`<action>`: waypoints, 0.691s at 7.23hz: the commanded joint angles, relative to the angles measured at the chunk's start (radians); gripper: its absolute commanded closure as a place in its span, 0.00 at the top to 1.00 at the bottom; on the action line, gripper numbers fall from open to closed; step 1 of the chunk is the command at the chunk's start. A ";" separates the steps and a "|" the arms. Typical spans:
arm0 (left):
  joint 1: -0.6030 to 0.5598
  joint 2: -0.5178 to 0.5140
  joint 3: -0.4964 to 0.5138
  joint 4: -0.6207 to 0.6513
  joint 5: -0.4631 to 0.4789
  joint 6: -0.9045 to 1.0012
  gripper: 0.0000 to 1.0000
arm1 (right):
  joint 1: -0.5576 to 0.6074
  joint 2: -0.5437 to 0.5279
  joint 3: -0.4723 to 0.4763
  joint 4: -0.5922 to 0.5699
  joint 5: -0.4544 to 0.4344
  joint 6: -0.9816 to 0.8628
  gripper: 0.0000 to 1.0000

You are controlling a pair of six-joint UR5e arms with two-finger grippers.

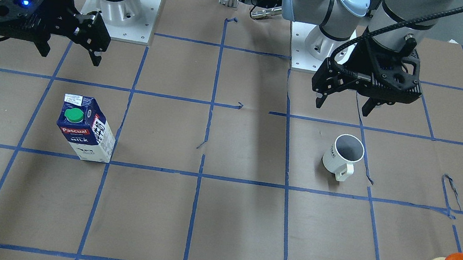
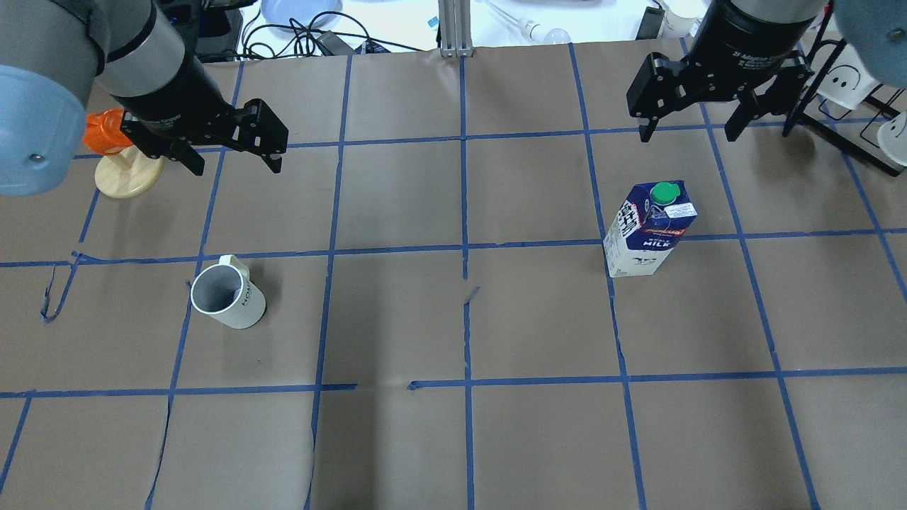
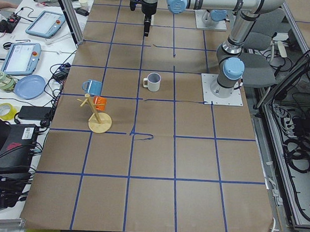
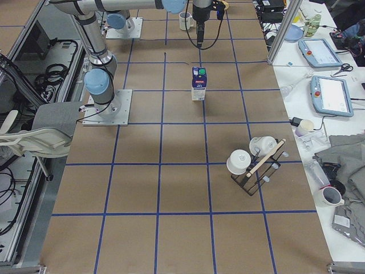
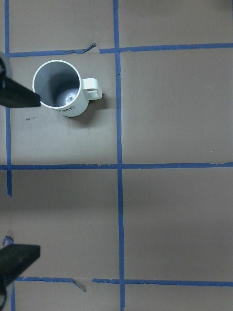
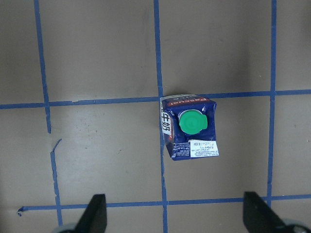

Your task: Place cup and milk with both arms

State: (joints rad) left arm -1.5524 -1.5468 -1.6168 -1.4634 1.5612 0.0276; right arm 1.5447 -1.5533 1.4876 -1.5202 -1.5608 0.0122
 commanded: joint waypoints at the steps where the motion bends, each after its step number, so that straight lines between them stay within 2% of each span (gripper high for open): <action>1: 0.000 0.001 -0.002 0.000 0.000 0.000 1.00 | 0.000 -0.001 0.000 0.000 0.002 0.000 1.00; 5: 0.000 0.004 -0.008 0.000 0.005 0.005 1.00 | 0.000 0.001 -0.001 0.000 0.001 -0.002 1.00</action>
State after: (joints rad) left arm -1.5524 -1.5451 -1.6224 -1.4634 1.5665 0.0310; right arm 1.5447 -1.5525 1.4865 -1.5202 -1.5603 0.0112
